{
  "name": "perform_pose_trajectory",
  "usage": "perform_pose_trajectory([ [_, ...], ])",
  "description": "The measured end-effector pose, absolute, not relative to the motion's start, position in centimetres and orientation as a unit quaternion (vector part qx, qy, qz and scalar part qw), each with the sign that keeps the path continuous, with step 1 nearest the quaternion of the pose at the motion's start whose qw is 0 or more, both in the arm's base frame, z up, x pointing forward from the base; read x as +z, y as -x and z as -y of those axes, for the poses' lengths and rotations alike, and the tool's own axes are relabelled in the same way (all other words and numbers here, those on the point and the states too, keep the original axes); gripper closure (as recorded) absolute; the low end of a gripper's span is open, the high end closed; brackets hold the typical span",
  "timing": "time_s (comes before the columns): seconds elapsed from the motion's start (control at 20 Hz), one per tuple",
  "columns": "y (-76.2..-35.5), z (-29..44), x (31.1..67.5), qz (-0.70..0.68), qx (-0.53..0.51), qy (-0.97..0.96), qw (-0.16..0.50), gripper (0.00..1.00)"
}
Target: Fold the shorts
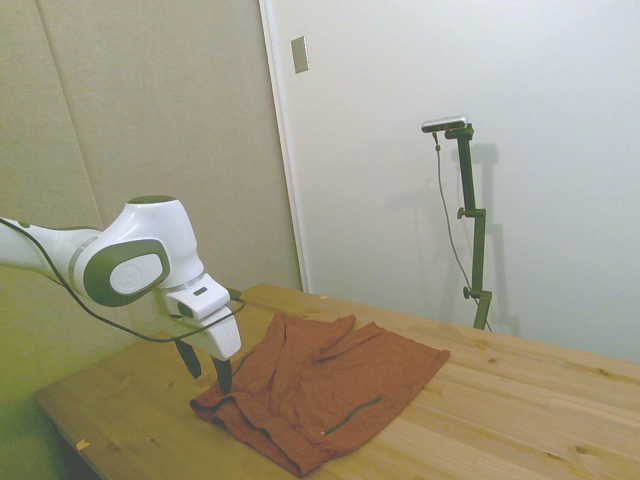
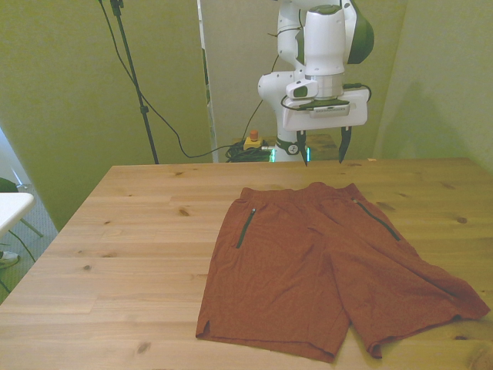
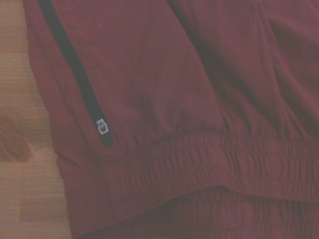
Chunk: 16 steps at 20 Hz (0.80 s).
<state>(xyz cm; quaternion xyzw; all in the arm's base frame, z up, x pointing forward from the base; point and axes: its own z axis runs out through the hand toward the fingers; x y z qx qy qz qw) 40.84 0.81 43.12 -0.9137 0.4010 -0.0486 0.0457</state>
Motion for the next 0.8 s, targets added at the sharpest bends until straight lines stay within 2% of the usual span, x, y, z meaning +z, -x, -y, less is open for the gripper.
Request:
perform_pose_trajectory([
  [0.1, -41.0, -0.8, 43.0, -0.396, -0.059, 0.916, 0.035, 0.00],
  [0.35, -41.1, -6.3, 42.8, -0.374, -0.123, 0.916, -0.082, 0.00],
  [0.6, -40.8, -12.5, 39.8, -0.327, -0.186, 0.903, -0.208, 0.00],
  [0.8, -41.2, -16.1, 37.3, -0.286, -0.209, 0.903, -0.245, 0.00],
])
